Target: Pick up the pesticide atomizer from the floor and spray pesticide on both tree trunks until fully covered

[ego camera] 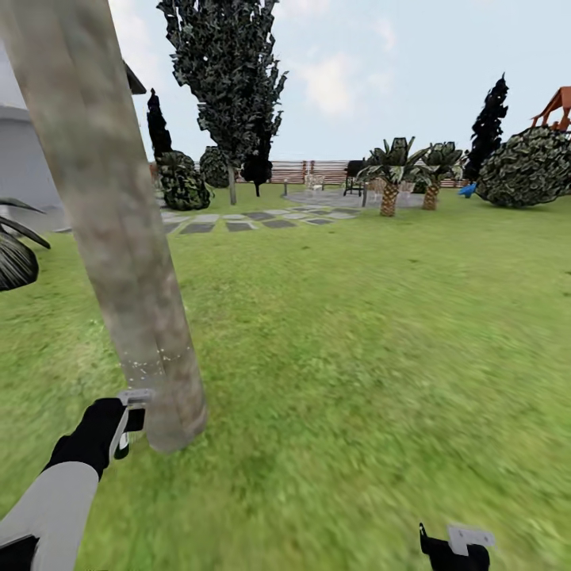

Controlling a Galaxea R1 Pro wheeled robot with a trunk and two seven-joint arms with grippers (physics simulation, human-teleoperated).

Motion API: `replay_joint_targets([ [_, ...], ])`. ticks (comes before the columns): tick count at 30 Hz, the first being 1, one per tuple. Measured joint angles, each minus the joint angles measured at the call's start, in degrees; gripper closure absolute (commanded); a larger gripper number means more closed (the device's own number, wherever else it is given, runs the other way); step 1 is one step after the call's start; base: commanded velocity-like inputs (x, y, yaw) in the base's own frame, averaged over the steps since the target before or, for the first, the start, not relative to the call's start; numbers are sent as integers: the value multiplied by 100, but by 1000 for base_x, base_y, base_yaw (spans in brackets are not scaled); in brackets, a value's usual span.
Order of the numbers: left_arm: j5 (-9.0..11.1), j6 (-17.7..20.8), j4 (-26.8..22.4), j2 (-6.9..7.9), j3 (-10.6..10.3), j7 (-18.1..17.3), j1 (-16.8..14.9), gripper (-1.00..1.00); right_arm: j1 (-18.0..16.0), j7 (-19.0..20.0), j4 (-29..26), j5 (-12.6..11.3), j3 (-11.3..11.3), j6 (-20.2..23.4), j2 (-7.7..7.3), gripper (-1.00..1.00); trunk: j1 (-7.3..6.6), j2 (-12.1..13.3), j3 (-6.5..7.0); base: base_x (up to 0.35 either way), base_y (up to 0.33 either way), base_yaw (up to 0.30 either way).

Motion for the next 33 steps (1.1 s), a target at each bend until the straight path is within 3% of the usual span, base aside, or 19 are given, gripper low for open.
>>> replay_joint_targets([
  [3,32,-12,57,-115,-26,10,2,100,0,0,0,0,0,-1,0,-100,0,0,0,236,-199,276],
  [4,26,-23,64,-311,-47,13,1,100,0,0,0,0,0,-1,0,-100,0,0,0,241,-195,277],
  [6,-10,-28,62,-440,-67,13,-2,100,0,0,0,0,0,-1,0,-100,0,0,0,240,-190,277],
  [8,-71,-29,57,-395,-26,7,0,100,0,1,0,0,0,0,0,-100,0,0,0,121,-82,277],
  [11,-61,-6,69,53,12,-49,3,100,1,1,0,0,-1,0,0,-100,2,0,0,21,-14,277],
  [13,-5,-13,72,129,12,-64,7,100,1,1,0,0,-1,2,0,-100,2,0,0,40,-7,277],
  [18,29,-54,123,-322,-51,1,30,100,0,0,0,0,-1,0,0,-100,-1,0,0,239,-114,252],
  [20,-24,-56,120,-379,-51,6,31,100,1,1,0,0,0,2,0,-100,-1,0,0,265,-168,79],
  [28,-52,-58,125,-310,-12,0,38,100,1,0,-1,2,0,1,-1,-100,3,0,0,6,-262,6],
  [30,-57,-54,163,-131,4,0,47,100,1,0,-1,0,0,0,-1,-100,3,0,0,-31,-276,0],
  [33,-13,-57,247,-98,-3,-1,49,100,1,0,-1,0,0,-2,0,-100,2,0,0,-7,-277,117],
])
